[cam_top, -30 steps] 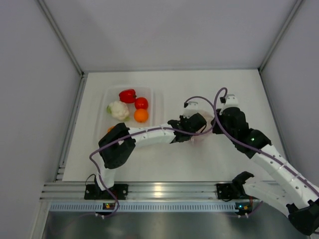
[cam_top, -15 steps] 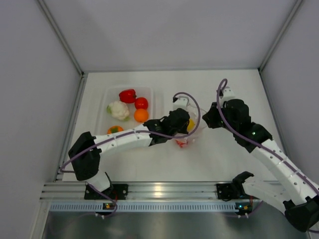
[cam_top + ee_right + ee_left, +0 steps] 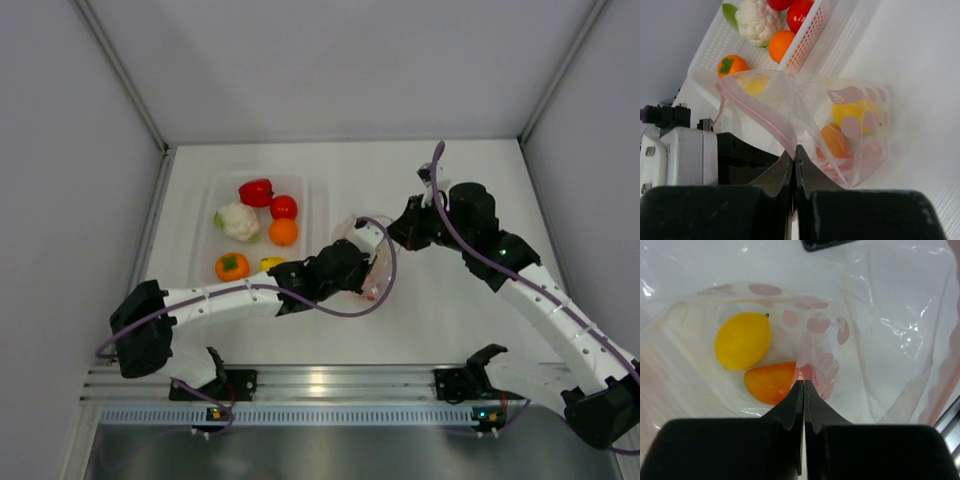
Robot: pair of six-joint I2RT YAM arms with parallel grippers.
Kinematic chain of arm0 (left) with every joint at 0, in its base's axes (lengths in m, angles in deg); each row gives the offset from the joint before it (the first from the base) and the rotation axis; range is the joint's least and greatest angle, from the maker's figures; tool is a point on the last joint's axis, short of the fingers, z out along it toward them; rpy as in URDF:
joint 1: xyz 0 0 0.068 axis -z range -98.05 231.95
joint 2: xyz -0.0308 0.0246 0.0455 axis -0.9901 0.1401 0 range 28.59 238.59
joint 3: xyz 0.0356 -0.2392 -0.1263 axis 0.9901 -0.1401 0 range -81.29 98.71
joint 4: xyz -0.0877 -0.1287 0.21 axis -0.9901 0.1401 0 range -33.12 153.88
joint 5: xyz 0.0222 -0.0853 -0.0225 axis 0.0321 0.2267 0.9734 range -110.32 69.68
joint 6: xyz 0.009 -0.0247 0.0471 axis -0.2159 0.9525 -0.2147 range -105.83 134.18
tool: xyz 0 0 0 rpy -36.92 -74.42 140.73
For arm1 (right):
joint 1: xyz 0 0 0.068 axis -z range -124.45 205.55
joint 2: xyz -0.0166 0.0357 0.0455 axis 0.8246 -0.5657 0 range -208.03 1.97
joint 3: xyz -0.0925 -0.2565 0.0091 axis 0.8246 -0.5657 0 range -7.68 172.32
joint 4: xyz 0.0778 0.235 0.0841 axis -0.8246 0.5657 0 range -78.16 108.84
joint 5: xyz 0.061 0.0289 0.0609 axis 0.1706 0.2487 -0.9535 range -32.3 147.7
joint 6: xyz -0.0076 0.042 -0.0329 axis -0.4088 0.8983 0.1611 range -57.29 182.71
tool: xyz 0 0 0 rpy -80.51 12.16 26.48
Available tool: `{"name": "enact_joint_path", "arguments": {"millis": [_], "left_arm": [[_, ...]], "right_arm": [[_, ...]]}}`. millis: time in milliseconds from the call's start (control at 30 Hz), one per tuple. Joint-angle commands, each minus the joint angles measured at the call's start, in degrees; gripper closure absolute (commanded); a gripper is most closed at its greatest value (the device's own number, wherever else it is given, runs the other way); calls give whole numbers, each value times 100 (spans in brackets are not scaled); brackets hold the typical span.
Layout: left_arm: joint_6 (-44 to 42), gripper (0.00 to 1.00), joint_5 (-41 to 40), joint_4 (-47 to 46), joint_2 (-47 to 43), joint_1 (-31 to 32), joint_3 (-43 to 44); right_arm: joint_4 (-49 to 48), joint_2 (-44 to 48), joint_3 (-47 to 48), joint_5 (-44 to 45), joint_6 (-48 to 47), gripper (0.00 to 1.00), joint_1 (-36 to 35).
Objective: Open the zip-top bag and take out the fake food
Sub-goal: Pick up the fake fruit from the zipper food storage bag.
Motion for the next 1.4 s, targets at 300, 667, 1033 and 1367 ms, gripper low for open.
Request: {"name": "enact_joint_path", "arguments": {"millis": [300, 667, 1033, 1367], "left_arm": [[-1408, 100, 389, -752, -185, 256, -453], [-1488, 100, 954, -762, 183, 107, -665], [-1049, 100, 234, -709, 535, 54, -454], [-521, 100, -206, -718, 0, 46, -569]], "right_arm": [[-376, 5, 452, -10, -225, 100, 10], [-1018, 330, 250, -782, -656, 100, 10], [-931, 278, 118, -844, -586, 100, 19], [-632, 85, 30, -1070, -586, 100, 10]]}}
